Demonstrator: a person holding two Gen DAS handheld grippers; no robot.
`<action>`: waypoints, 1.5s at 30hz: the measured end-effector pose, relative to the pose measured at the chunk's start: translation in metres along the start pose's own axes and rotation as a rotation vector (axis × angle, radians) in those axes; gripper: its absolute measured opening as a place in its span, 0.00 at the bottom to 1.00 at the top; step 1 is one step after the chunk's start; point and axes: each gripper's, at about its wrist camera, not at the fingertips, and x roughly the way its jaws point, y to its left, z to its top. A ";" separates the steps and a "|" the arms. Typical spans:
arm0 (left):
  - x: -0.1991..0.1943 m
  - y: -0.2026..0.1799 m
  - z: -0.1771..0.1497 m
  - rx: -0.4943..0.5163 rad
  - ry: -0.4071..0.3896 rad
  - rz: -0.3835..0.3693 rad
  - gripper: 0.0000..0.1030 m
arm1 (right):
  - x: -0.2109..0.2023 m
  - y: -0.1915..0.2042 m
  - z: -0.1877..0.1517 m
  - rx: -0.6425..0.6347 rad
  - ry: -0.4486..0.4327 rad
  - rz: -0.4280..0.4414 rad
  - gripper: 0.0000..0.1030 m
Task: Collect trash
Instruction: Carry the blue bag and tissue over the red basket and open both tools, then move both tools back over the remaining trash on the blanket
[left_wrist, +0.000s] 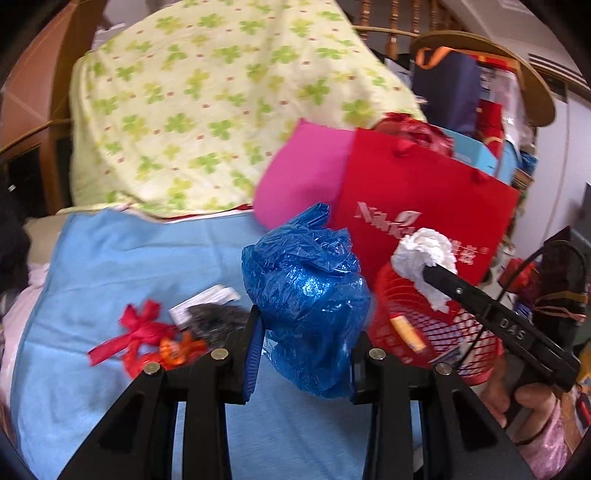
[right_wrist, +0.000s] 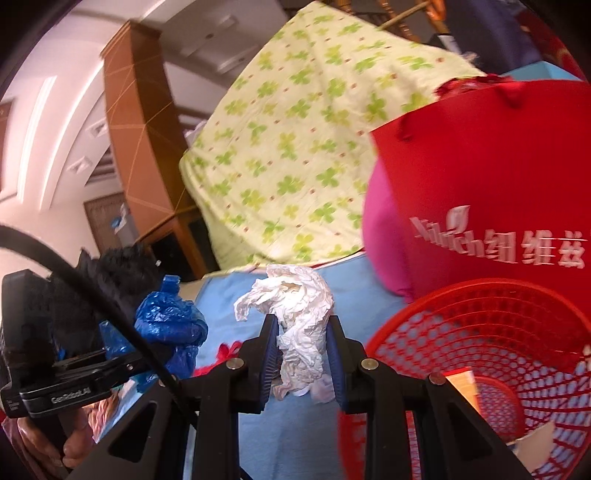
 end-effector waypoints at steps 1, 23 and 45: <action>0.003 -0.006 0.003 0.008 0.002 -0.011 0.36 | -0.003 -0.006 0.002 0.014 -0.008 -0.008 0.27; 0.083 -0.119 0.011 0.115 0.179 -0.265 0.75 | -0.057 -0.130 0.012 0.417 -0.100 -0.133 0.69; -0.015 0.107 -0.065 -0.180 0.183 0.241 0.75 | -0.032 0.009 0.012 0.004 -0.194 0.104 0.68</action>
